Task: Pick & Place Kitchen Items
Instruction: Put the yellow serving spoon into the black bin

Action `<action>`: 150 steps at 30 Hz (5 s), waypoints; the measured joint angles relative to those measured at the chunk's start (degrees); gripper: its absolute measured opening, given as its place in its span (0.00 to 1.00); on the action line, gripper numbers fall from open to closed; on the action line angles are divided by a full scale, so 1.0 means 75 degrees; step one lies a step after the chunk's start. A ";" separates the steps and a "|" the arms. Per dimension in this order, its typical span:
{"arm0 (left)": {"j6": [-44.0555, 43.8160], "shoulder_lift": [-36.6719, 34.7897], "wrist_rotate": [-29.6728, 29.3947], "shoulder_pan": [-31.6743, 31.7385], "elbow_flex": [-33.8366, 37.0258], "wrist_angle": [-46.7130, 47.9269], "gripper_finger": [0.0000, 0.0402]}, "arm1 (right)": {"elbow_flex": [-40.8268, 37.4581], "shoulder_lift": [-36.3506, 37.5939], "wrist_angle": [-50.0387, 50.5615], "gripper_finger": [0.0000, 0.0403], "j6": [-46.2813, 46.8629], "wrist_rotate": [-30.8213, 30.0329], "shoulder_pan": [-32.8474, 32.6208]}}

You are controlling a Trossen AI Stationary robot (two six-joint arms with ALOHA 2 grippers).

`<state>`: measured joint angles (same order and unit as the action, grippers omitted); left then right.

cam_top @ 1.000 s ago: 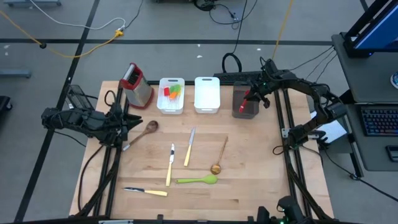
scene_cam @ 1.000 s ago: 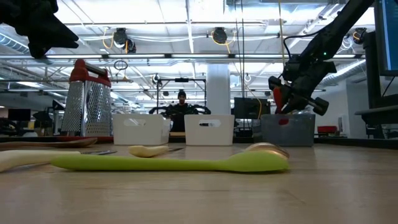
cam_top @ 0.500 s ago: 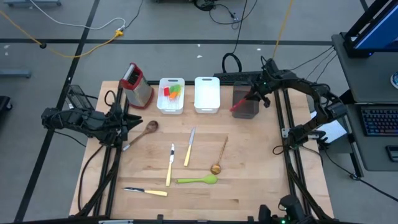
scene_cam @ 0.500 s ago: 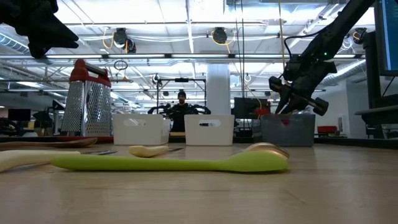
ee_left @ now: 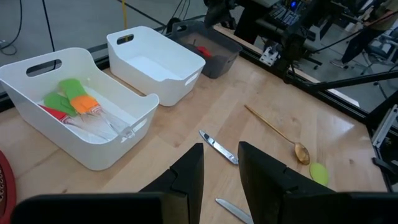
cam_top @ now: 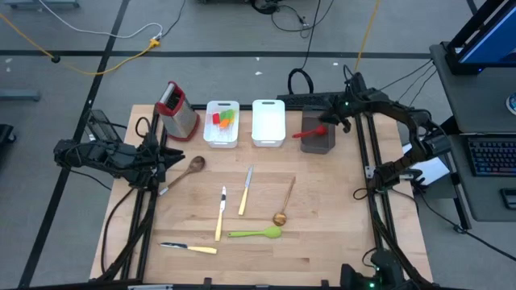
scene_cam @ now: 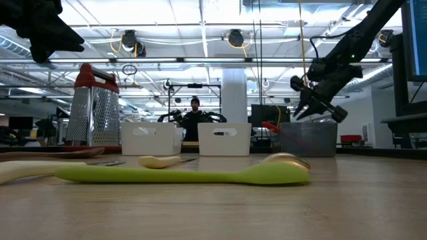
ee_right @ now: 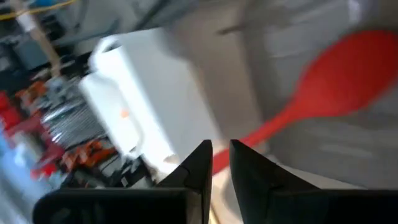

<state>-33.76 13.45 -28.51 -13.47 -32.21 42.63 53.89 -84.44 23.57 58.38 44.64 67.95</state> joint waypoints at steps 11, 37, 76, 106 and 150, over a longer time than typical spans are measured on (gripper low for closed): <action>0.0079 0.0000 0.0006 0.0000 0.0000 0.0076 0.25 | 0.0000 0.1767 -0.0539 0.12 -0.1976 -0.0182 -0.1879; 0.0877 0.0000 0.0067 0.0000 0.0000 0.0120 0.25 | 0.0003 0.1481 -0.1342 0.12 -0.9886 -0.2034 -0.7441; 0.1035 0.0001 -0.0003 -0.0001 0.0000 0.0283 0.25 | -0.0008 -0.0063 -0.1471 0.45 -1.1121 -0.3875 -0.9429; 0.1040 0.0003 -0.0011 0.0000 0.0000 0.0283 0.25 | -0.0003 -0.1629 -0.1564 0.44 -1.2963 -0.3026 -0.9420; 0.1003 0.0006 -0.0012 0.0000 0.0000 0.0283 0.25 | -0.0021 -0.2151 -0.1206 0.03 -1.0934 -0.4178 -0.9417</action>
<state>-26.24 13.50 -28.60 -13.47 -32.21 44.75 53.73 -100.57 14.52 -23.62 13.31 -2.68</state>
